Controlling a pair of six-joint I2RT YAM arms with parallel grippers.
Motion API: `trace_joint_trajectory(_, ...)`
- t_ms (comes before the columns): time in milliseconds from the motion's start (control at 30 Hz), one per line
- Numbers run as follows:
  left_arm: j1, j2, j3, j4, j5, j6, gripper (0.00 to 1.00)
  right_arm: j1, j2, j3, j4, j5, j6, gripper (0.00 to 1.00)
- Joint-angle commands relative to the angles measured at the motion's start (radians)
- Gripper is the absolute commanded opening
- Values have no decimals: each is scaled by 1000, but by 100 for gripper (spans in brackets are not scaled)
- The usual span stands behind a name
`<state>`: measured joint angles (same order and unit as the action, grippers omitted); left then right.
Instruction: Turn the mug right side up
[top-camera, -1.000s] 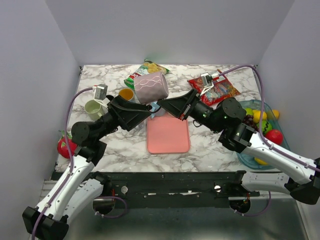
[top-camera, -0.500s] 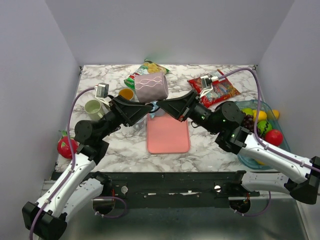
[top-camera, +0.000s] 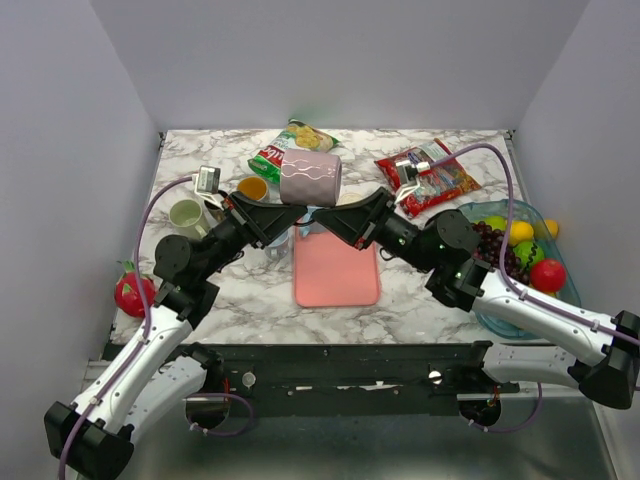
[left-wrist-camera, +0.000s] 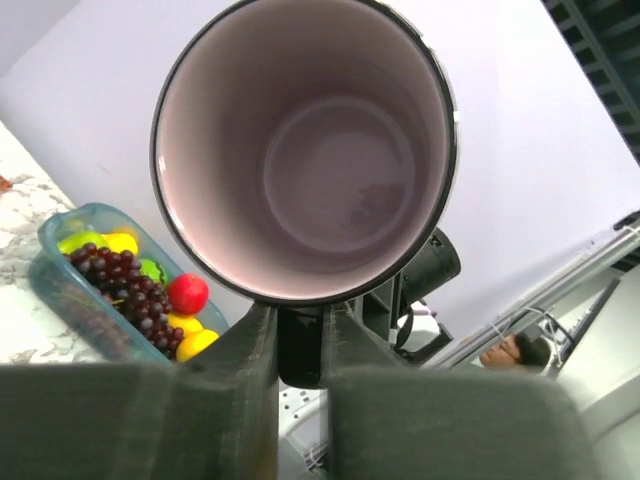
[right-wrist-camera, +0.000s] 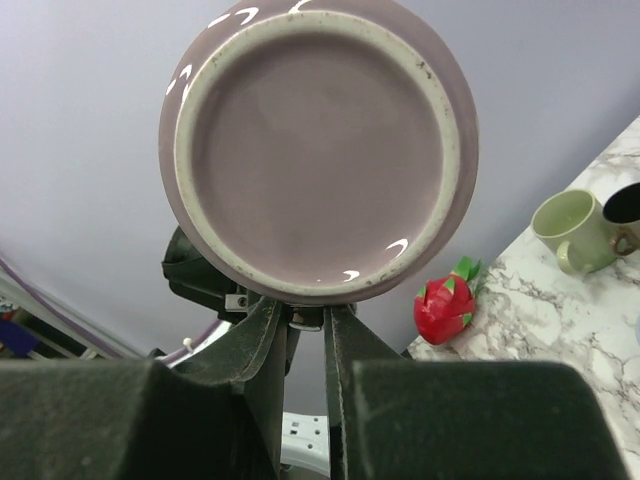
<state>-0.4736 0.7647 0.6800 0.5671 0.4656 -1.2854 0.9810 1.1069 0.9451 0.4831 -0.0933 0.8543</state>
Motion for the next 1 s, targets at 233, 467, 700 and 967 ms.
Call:
trace_joint_trajectory(233,-5,-48,135,-421,-203,388,0,15,-42,29,-314,70,-104,77)
trace_joint_trajectory(467,-3,-36,337,-942,-609,714,0,15,-143,-65,-455,214,-132,100)
trace_joint_trajectory(700,-2,73,380,-1255,-959,706,0,15,-199,-74,-659,383,-127,100)
trace_joint_trajectory(967,-3,134,277,-1374,-1148,571,0,-4,-219,-52,-773,466,-149,100)
